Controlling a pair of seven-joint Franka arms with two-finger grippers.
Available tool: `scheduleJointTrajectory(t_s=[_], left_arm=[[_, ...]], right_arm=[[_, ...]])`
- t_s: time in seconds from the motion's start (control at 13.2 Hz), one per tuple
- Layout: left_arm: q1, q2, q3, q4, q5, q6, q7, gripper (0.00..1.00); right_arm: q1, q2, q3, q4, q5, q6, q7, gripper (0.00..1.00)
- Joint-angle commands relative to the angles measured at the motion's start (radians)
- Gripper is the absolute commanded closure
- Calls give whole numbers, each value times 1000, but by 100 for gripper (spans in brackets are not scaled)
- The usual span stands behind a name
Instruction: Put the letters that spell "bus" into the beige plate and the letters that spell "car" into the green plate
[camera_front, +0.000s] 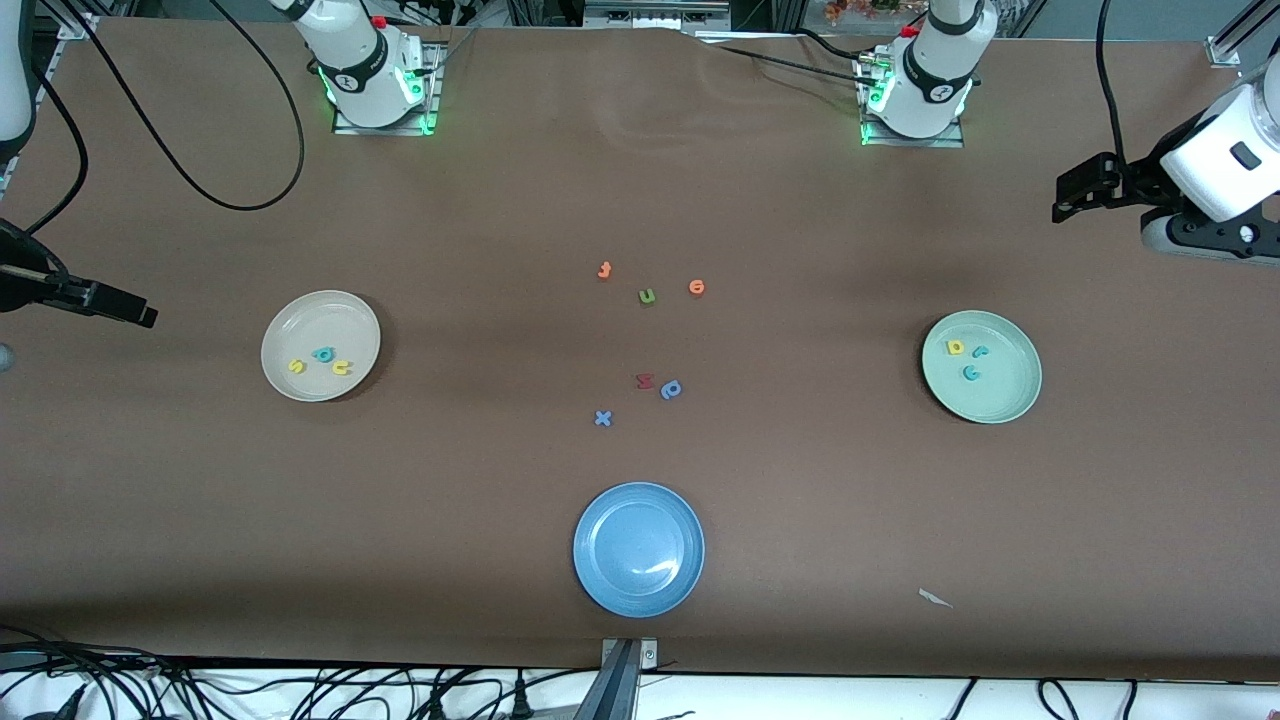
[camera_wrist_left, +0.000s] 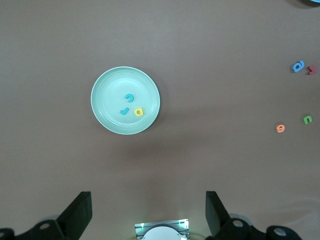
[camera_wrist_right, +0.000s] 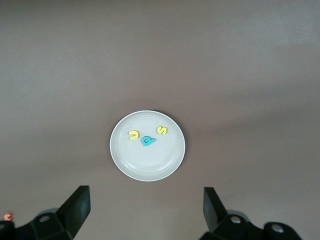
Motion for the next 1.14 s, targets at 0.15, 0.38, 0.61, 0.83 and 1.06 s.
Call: scheduleJointTrajectory(t_s=[0.15, 0.38, 0.61, 0.83, 1.06], left_arm=[[12, 18, 8, 35, -4, -27, 7, 0], [13, 18, 6, 32, -5, -29, 4, 0], [15, 18, 8, 31, -5, -29, 7, 0], [19, 17, 6, 32, -4, -29, 12, 0], [18, 18, 6, 34, -5, -29, 12, 0]], right_arm=[[-13, -10, 11, -11, -3, 10, -13, 0], [-13, -16, 11, -10, -6, 11, -8, 0], [-13, -24, -17, -2, 5, 8, -4, 0], [-7, -23, -14, 38, 26, 5, 4, 0], [-7, -24, -12, 38, 28, 5, 27, 0]])
